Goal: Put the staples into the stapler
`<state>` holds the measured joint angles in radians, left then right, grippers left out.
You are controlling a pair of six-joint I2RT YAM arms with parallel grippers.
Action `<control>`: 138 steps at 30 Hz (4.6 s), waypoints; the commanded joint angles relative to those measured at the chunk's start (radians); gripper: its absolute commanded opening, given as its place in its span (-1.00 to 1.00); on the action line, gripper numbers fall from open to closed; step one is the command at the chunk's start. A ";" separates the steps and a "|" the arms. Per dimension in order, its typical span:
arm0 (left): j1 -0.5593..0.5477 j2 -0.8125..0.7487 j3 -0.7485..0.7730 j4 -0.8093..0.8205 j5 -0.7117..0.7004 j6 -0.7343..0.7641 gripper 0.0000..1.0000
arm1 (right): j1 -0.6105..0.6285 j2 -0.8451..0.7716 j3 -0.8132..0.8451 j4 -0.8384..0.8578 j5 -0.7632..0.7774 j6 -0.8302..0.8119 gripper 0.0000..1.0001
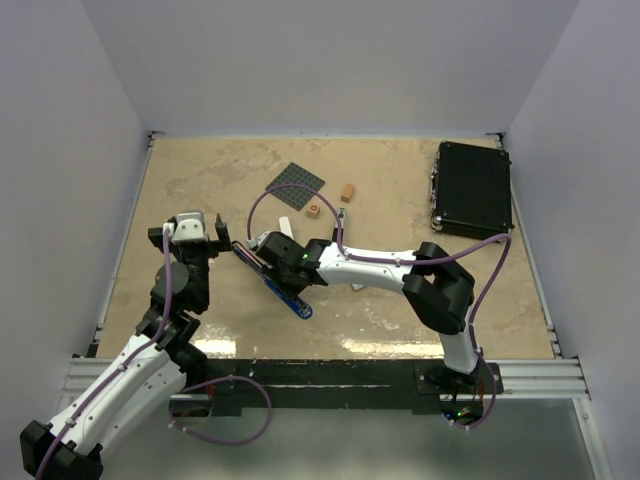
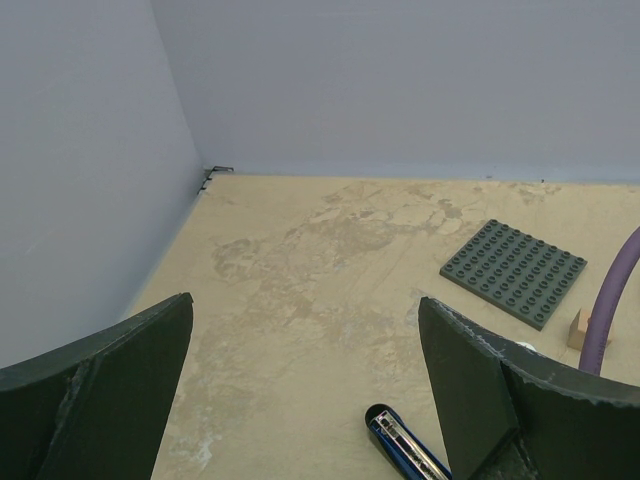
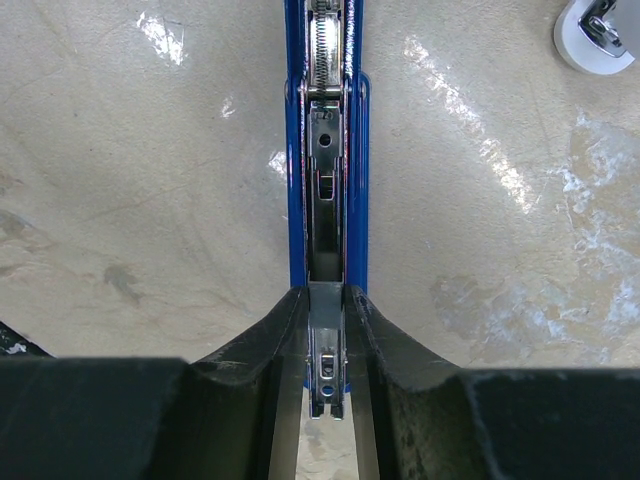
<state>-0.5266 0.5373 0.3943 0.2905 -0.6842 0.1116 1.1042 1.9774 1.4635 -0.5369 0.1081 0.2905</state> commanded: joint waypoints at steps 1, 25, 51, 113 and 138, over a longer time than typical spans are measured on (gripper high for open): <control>-0.006 0.000 -0.005 0.049 0.014 -0.026 0.99 | -0.003 0.006 -0.022 0.008 -0.021 -0.007 -0.44; -0.006 -0.002 -0.003 0.044 0.012 -0.026 0.99 | -0.063 0.003 0.106 0.003 0.062 0.019 -0.03; -0.006 0.003 -0.003 0.045 0.015 -0.029 0.99 | -0.058 0.032 0.069 0.018 0.005 -0.025 -0.03; -0.006 0.168 0.047 -0.037 0.098 -0.159 1.00 | -0.015 -0.415 -0.359 0.300 0.002 -0.019 0.10; 0.447 0.398 0.020 -0.370 0.596 -0.831 1.00 | -0.004 0.035 -0.055 0.517 0.015 -0.175 0.28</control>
<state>-0.1219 0.9501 0.4553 -0.0772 -0.2008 -0.6155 1.0981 1.9842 1.3205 -0.0536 0.0917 0.1566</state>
